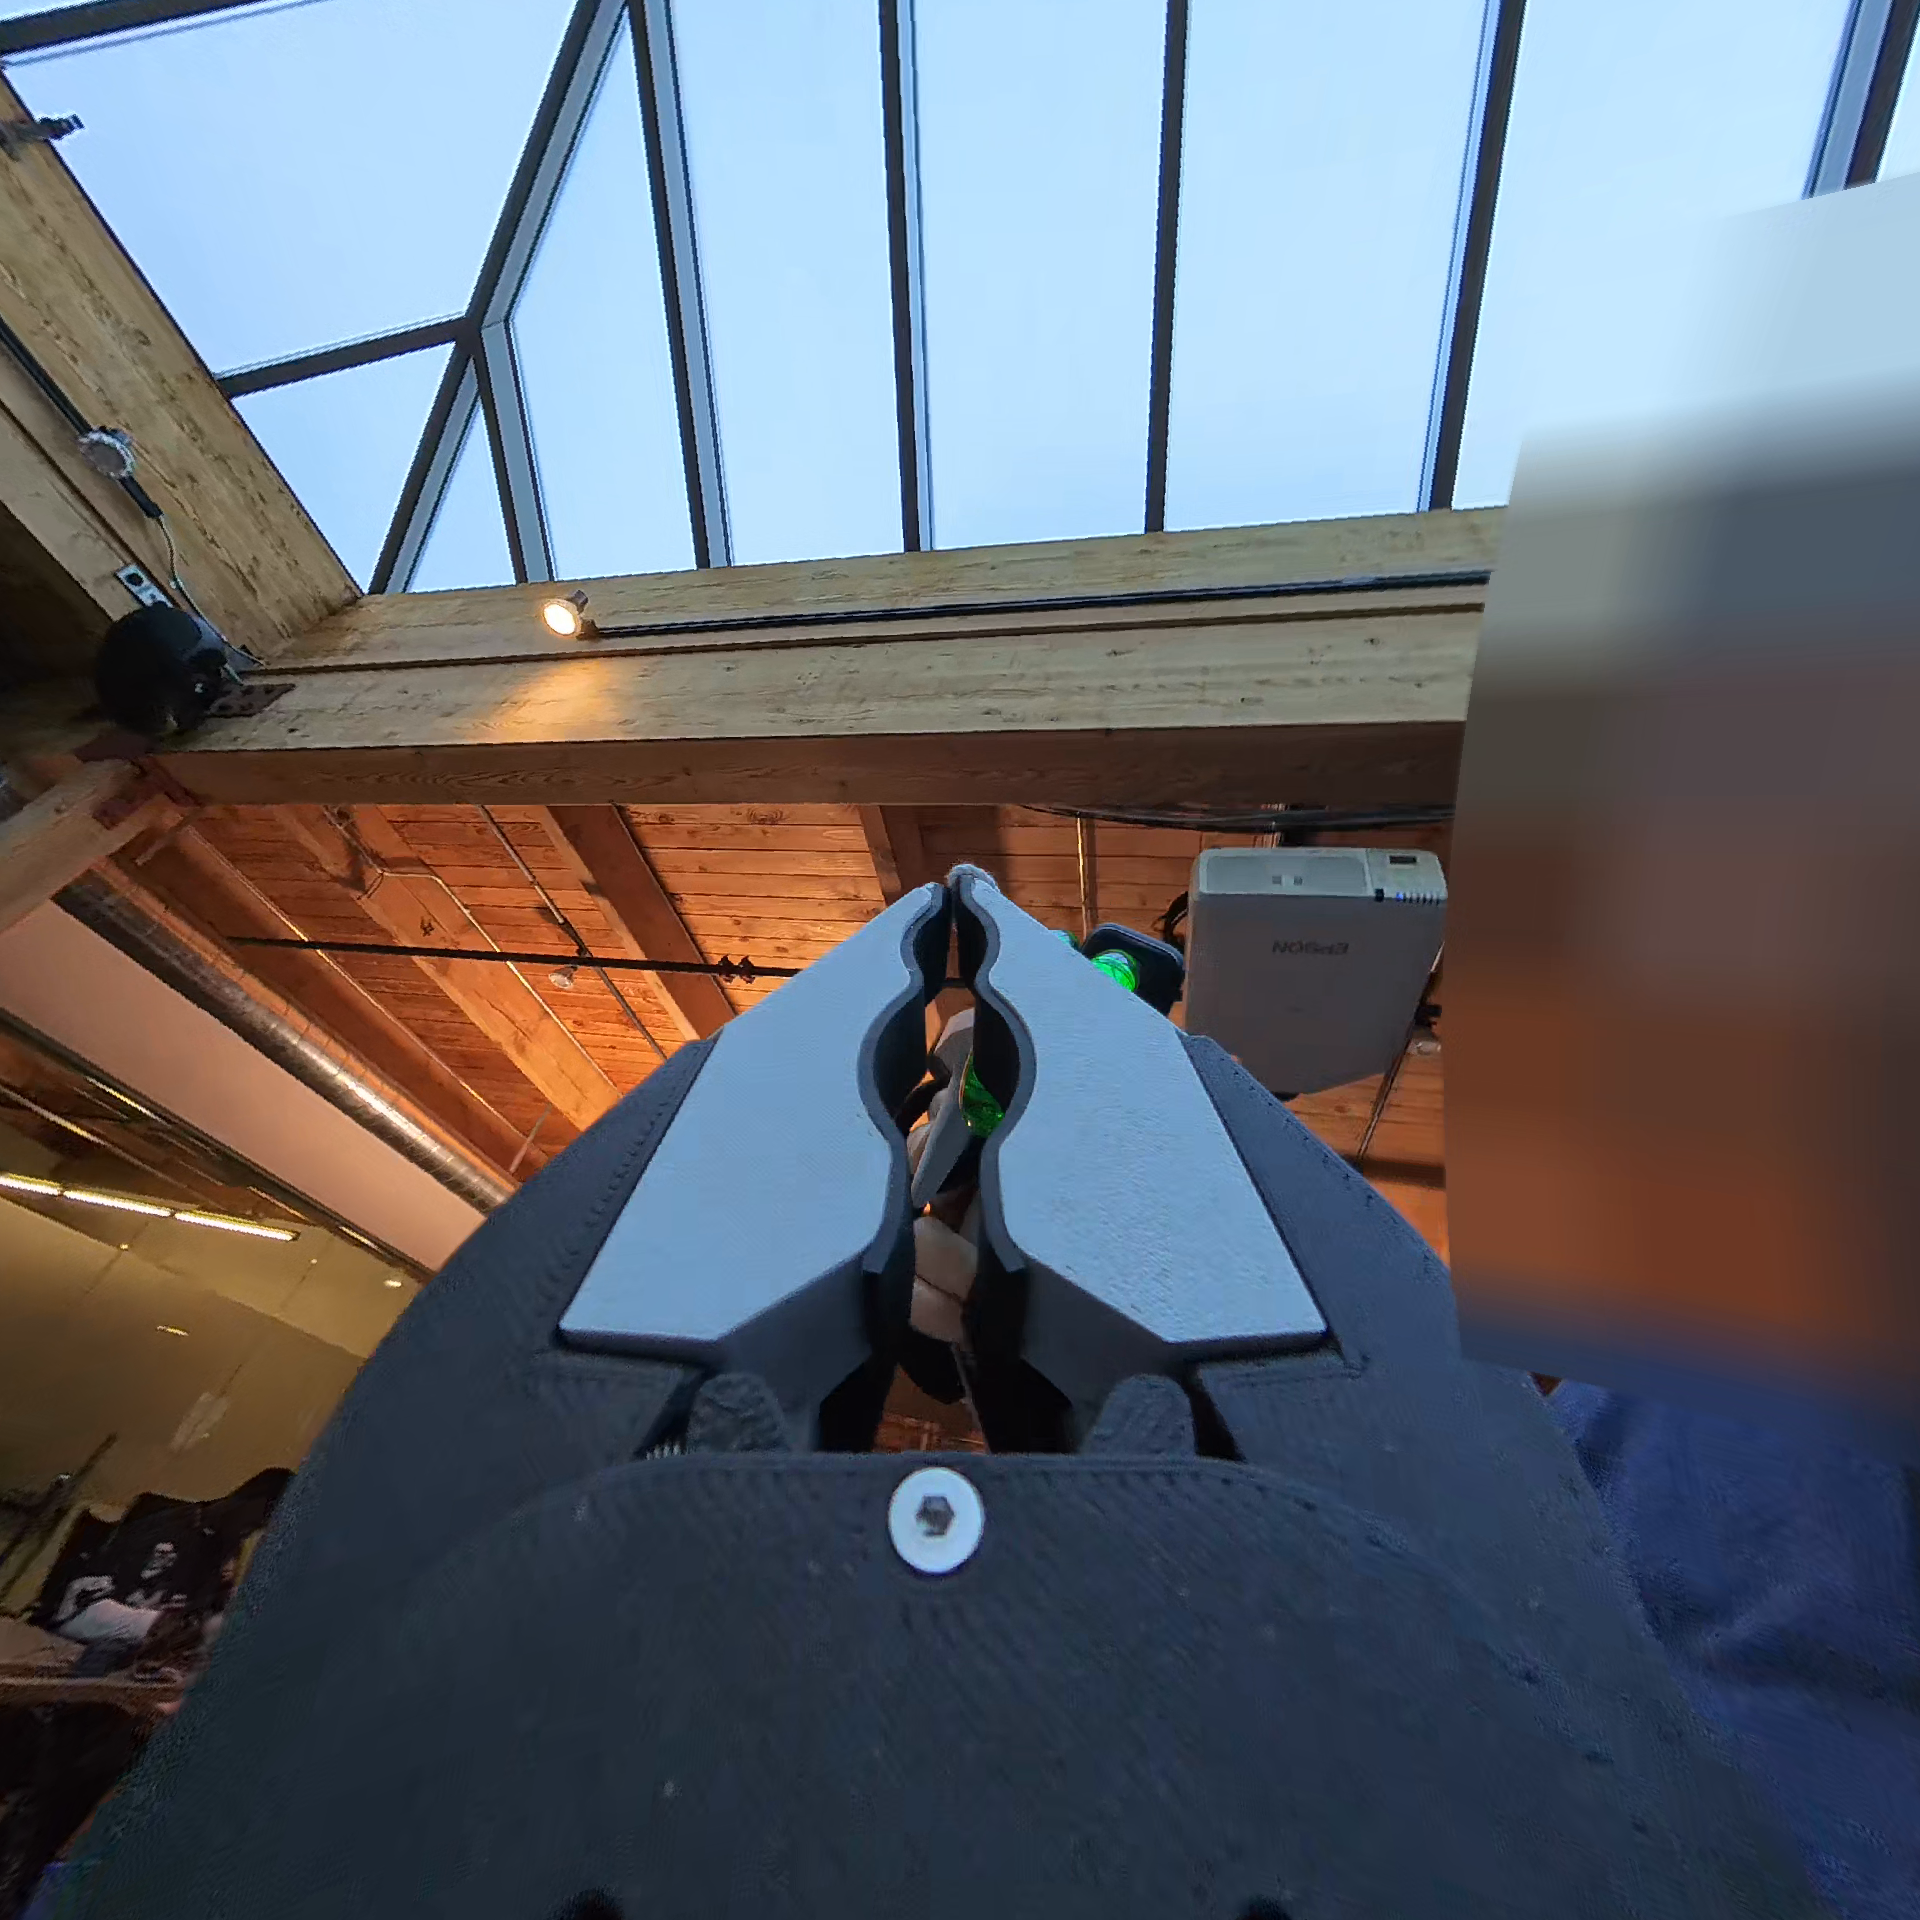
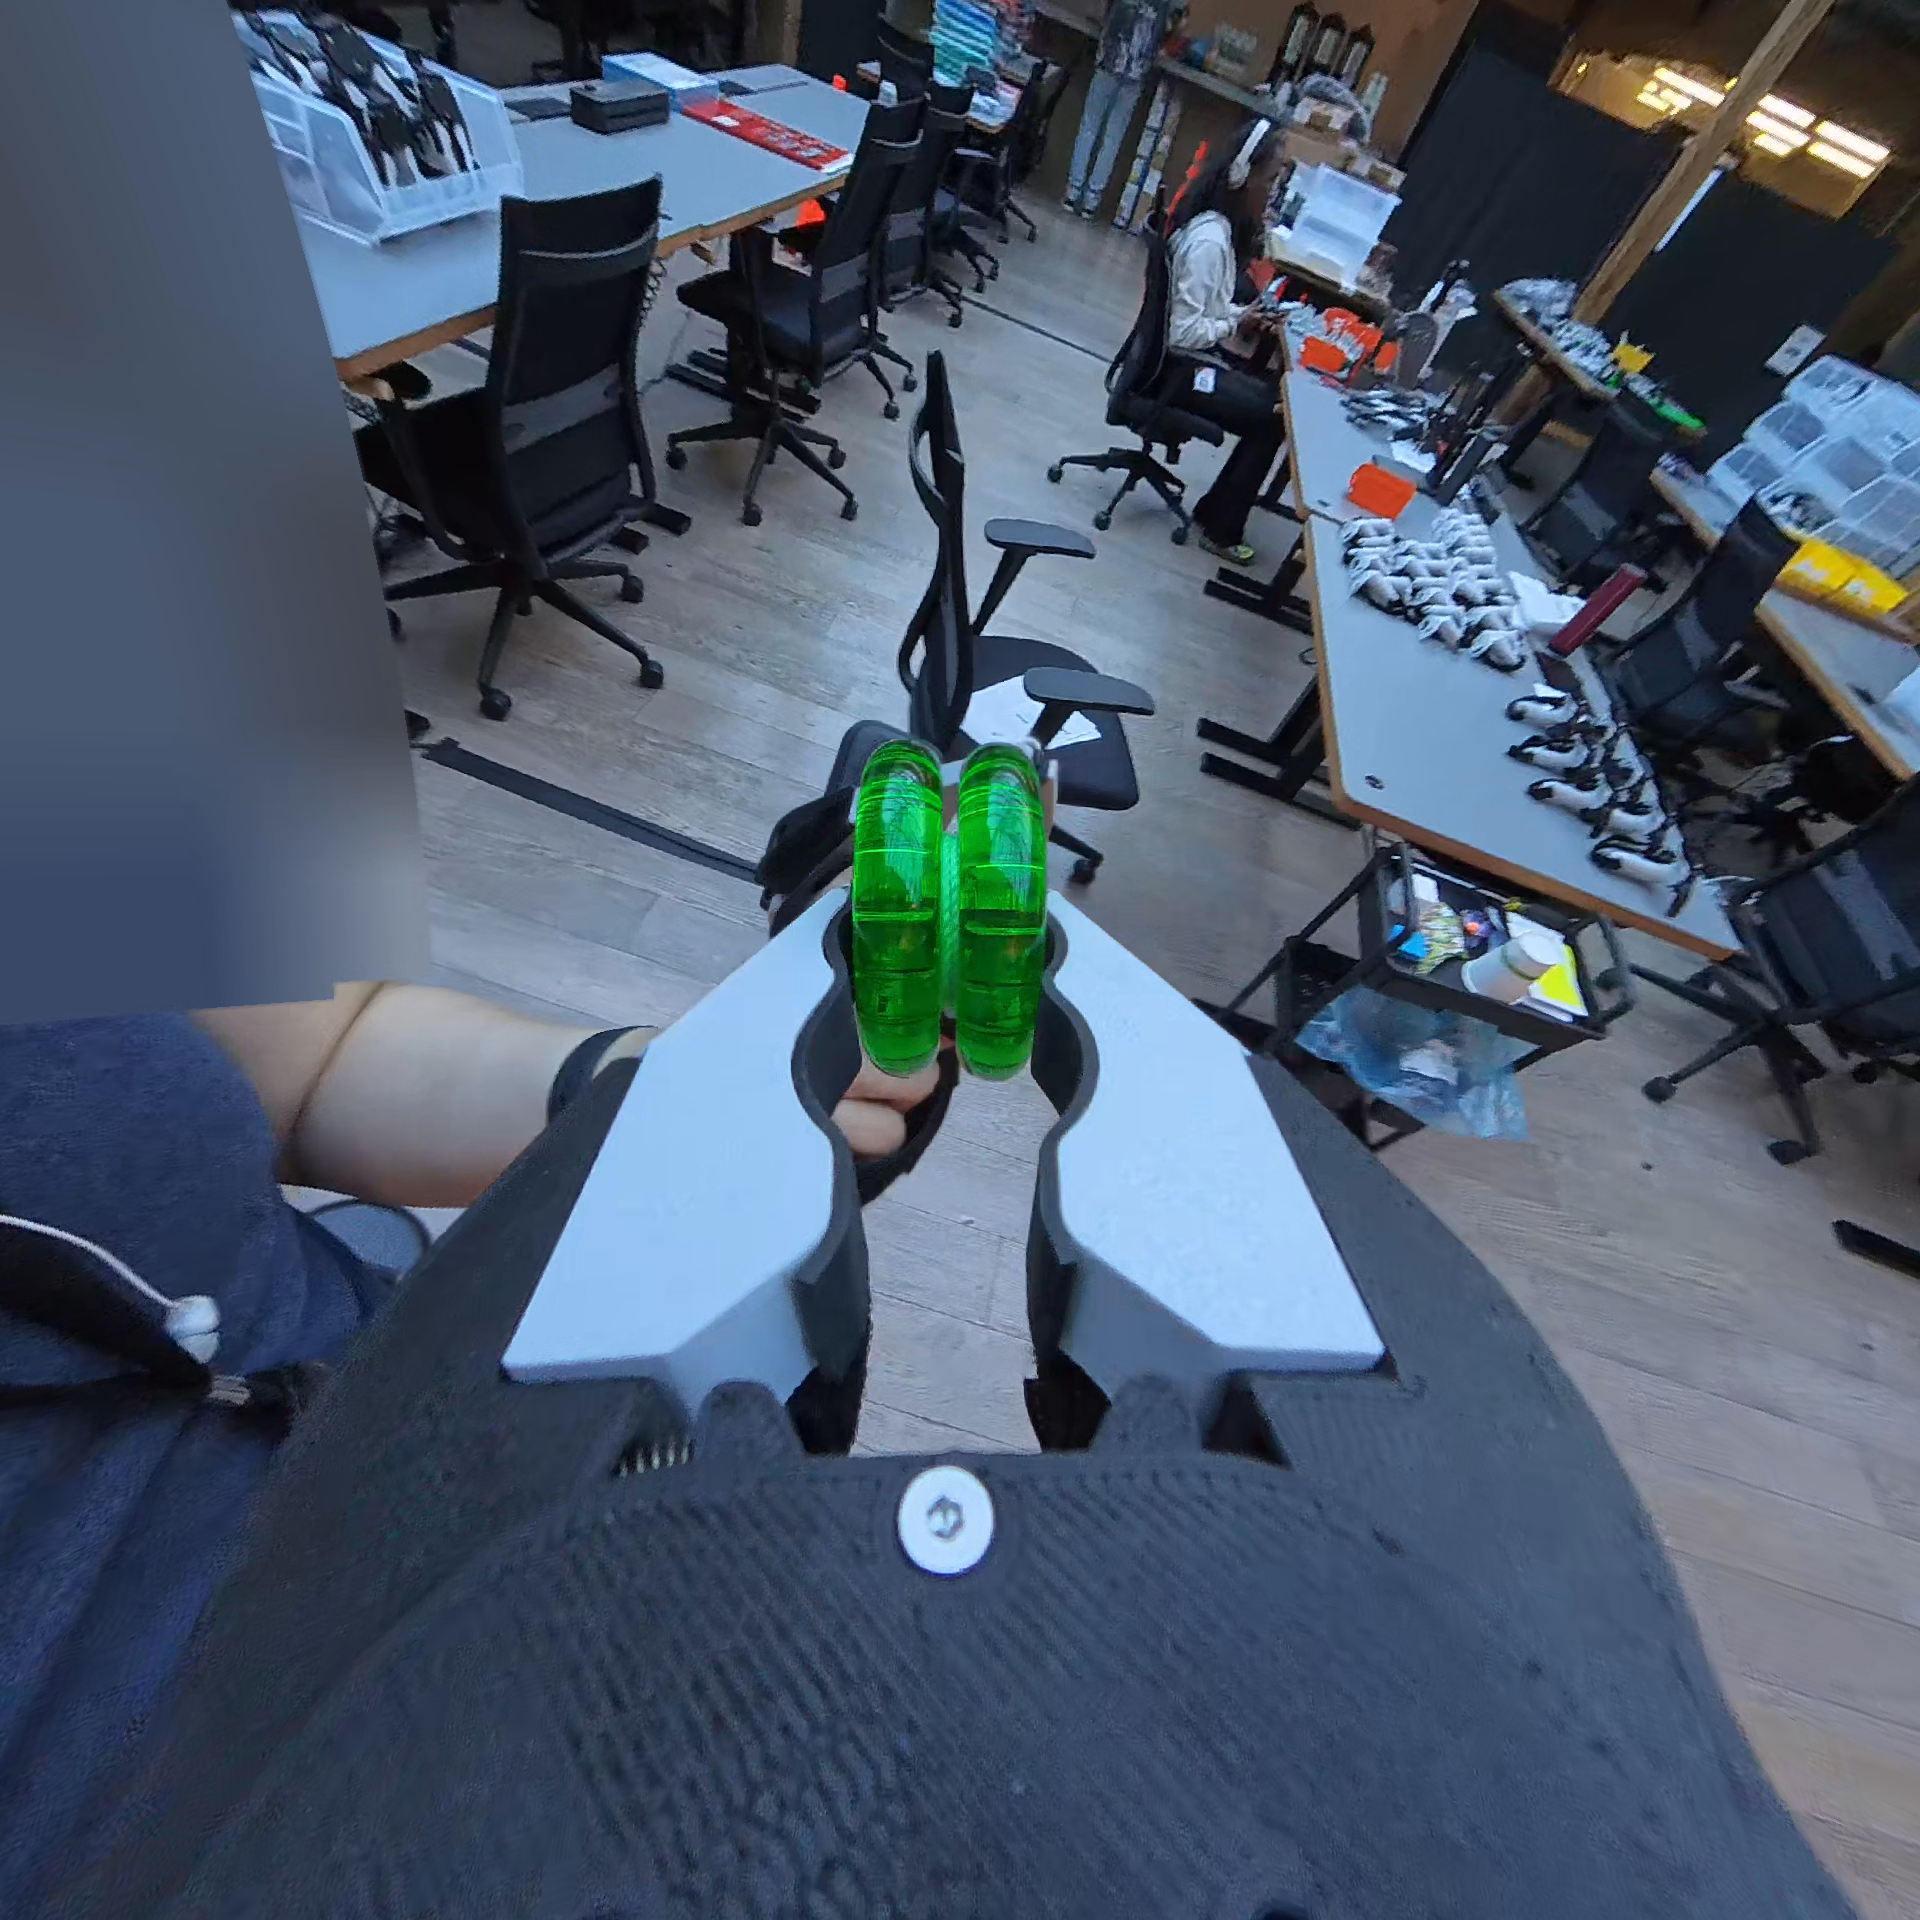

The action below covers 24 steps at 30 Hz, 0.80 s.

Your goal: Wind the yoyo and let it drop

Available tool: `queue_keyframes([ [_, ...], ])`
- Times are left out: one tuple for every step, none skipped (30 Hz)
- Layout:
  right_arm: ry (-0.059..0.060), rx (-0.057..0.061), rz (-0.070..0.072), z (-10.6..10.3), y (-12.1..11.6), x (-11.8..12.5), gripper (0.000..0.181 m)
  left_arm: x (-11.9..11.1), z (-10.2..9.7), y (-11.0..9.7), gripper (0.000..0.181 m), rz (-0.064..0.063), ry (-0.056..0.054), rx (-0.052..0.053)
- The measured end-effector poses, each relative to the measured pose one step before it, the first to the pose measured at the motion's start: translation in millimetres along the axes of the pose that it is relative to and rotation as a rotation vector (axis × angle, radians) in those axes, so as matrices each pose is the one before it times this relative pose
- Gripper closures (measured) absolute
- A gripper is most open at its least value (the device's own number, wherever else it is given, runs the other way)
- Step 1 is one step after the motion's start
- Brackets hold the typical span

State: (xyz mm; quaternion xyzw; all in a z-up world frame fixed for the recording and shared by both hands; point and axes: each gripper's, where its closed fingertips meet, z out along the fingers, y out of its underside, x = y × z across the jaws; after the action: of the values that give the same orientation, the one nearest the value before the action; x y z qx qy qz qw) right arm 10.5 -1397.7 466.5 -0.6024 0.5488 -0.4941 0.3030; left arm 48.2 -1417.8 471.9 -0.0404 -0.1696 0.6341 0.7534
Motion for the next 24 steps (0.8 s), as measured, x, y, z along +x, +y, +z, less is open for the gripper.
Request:
queue_keyframes([
  [-0.0255,0.0155,0.0448,0.86,0.45,-0.30,0.154,2.31,1.23,-0.05,0.181,0.0463,-0.0078,-0.0074],
  [-0.0165,0.0227,0.0363,0.38,-1.30,0.67,0.154,1.89,0.93,-1.14,0.181,0.0606,-0.0161,-0.0032],
  [-0.0129,0.0235,0.0185,-0.37,-2.41,0.21,0.154,3.24,0.88,-1.58,0.181,0.0728,-0.0135,-0.0021],
  [0.0067,0.0133,0.0144,-0.74,-2.45,2.44,0.154,3.30,1.37,-0.01,0.181,0.0813,-0.0160,-0.0151],
  [0.0194,0.0102,0.0008,-0.92,-3.18,3.37,0.154,2.77,2.04,2.09,0.181,0.0921,-0.0206,-0.0313],
  [0.0182,0.0034,-0.0066,-0.86,-3.32,2.48,0.154,2.55,2.12,3.14,0.181,0.0974,-0.0227,-0.0399],
  [0.0185,-0.0013,-0.0112,-0.93,-3.46,1.70,0.154,2.94,2.01,2.67,0.181,0.0917,-0.0176,-0.0341],
  [0.0096,0.0043,-0.0170,-0.79,-4.78,-0.50,0.154,3.14,1.82,1.41,0.181,0.0756,-0.0125,-0.0252],
  [-0.0245,0.0058,-0.0192,-0.37,-4.91,-5.75,0.154,2.79,1.49,0.46,0.181,0.0561,-0.0089,-0.0171],
  [-0.0393,-0.0033,-0.0146,0.16,-2.92,-7.54,0.154,2.98,1.16,-0.58,0.181,0.0385,-0.0017,-0.0074],
  [-0.0129,-0.0065,-0.0099,0.48,-1.53,-2.92,0.154,2.41,1.11,-0.60,0.181,0.0281,-0.0008,-0.0057],
  [0.0061,-0.0102,-0.0208,0.54,0.03,0.20,0.155,1.96,0.84,-0.25,0.181,0.0232,-0.0002,-0.0064],
  [0.0105,-0.0159,-0.0277,0.61,1.53,0.79,0.154,2.45,0.86,-0.16,0.181,0.0205,0.0045,-0.0055],
  [0.0175,-0.0129,-0.0131,0.25,1.46,2.04,0.154,2.29,0.61,0.03,0.181,0.0201,0.0049,-0.0060],
  [-0.0016,-0.0019,-0.0033,0.06,0.07,-0.81,0.154,1.84,0.34,-0.08,0.181,0.0199,0.0022,-0.0046],
  [-0.0164,0.0066,0.0060,-0.18,-1.14,-2.97,0.154,1.12,0.18,-0.21,0.181,0.0185,-0.0017,-0.0031],
  [-0.0069,0.0063,0.0055,-0.44,-0.95,-1.75,0.154,1.22,0.08,-0.64,0.181,0.0158,-0.0004,-0.0005],
  [0.0051,0.0028,-0.0043,-0.70,-0.37,-0.23,0.154,1.41,0.25,-0.26,0.181,0.0125,0.0017,-0.0011],
  [0.0074,0.0001,-0.0109,-0.73,-0.02,-0.07,0.154,1.32,0.57,0.59,0.181,0.0121,0.0009,-0.0064],
  [0.0044,-0.0003,-0.0128,-0.69,-0.08,-0.56,0.154,1.53,0.68,1.09,0.181,0.0131,0.0022,-0.0073],
  [-0.0054,0.0085,-0.0162,-0.88,-1.06,-2.28,0.154,1.76,0.62,0.94,0.181,0.0129,0.0041,-0.0065],
  [-0.0073,0.0081,-0.0094,-0.82,-1.25,-2.56,0.154,1.43,0.60,1.10,0.181,0.0131,0.0014,-0.0075],
  [-0.0033,0.0013,-0.0039,-0.73,-0.33,-1.62,0.154,1.27,0.48,0.80,0.181,0.0123,0.0007,-0.0056],
  [-0.0020,-0.0042,-0.0057,-0.58,0.84,-1.30,0.154,1.64,0.42,0.27,0.181,0.0097,0.0038,-0.0014],
])
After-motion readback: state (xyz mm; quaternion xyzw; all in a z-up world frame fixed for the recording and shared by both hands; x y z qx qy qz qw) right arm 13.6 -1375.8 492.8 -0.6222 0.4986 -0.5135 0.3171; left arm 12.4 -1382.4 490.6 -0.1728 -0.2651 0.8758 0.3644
